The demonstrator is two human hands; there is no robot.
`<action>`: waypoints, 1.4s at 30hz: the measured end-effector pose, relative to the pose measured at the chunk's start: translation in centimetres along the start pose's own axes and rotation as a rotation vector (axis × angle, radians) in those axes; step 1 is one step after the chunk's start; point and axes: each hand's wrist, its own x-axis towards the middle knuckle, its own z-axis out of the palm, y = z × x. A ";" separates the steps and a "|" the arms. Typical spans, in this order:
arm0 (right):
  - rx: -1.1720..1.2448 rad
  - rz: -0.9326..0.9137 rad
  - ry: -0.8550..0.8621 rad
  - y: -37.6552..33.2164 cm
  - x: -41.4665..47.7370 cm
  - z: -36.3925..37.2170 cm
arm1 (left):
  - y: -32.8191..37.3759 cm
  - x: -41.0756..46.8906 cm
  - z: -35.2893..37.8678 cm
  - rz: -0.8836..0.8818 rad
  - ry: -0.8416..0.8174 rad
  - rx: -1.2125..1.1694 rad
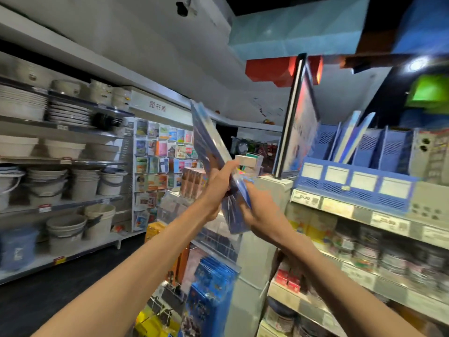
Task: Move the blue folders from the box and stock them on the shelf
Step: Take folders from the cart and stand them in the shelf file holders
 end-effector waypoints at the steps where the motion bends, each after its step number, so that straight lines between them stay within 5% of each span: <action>1: 0.011 0.000 0.031 0.8 -0.5 -1.6 | 0.6 -0.2 1.3 0.022 -0.044 0.041; 4: 0.064 0.062 0.141 2.4 -1.8 -5.8 | 1.4 -0.7 4.1 0.069 -0.061 0.075; 9: 0.239 0.151 0.242 5.0 -5.0 -13.9 | 2.9 -0.8 8.8 0.172 0.199 0.173; 15: 0.557 0.149 0.225 6.9 -9.5 -22.9 | 5.4 -2.1 15.1 0.036 0.323 0.242; 25: 0.803 0.290 0.204 12.1 -14.1 -33.3 | 7.1 -2.6 25.4 0.053 0.107 -0.043; 29: 0.735 0.385 0.151 12.8 -13.7 -36.0 | 5.8 -2.5 28.7 0.102 0.086 0.064; 33: 0.701 0.409 0.484 14.1 -12.4 -36.4 | 4.5 -0.5 31.1 0.115 0.045 0.198; 37: 0.607 0.387 0.633 16.2 -10.6 -36.6 | 3.4 3.4 32.9 0.176 -0.051 0.345; 42: 0.173 0.311 0.858 18.0 -7.7 -36.6 | 2.1 8.1 33.7 0.308 -0.058 0.463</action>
